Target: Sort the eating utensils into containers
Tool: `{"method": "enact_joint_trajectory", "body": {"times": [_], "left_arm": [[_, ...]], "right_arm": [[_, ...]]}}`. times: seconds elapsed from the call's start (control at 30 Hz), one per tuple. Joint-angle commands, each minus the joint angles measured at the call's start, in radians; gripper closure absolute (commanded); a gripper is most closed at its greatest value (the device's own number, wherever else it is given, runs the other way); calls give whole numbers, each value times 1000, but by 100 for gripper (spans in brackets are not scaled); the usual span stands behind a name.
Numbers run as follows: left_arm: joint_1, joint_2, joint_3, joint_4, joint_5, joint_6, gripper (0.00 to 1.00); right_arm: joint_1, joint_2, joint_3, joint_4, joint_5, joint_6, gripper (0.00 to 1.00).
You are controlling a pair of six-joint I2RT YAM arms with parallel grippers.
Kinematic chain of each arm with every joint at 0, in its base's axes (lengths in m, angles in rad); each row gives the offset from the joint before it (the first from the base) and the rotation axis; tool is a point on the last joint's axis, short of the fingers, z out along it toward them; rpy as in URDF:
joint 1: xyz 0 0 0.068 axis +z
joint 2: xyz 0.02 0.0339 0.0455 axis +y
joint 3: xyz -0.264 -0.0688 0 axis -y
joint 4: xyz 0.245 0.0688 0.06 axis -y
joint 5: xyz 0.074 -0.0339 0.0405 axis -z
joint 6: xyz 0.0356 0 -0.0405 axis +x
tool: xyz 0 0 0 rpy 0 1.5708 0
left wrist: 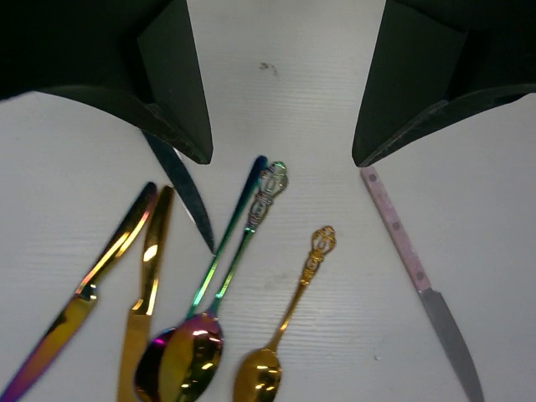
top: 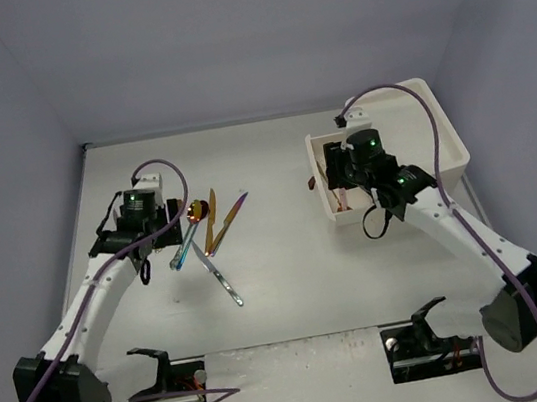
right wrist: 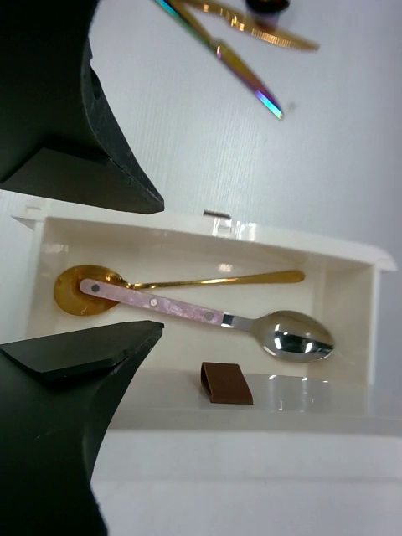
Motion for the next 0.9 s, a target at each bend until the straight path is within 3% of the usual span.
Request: {"method": "enact_joint_trajectory", "body": {"times": [0.0, 0.43, 0.87], "left_arm": [[54, 148, 140, 23, 76, 166, 36], [103, 578, 347, 12, 145, 249, 43], [143, 754, 440, 3, 199, 257, 50]], "right_arm": [[13, -113, 13, 50, -99, -8, 48], [17, -195, -67, 51, -199, 14, 48], [17, -208, -111, 50, -232, 1, 47]]}}
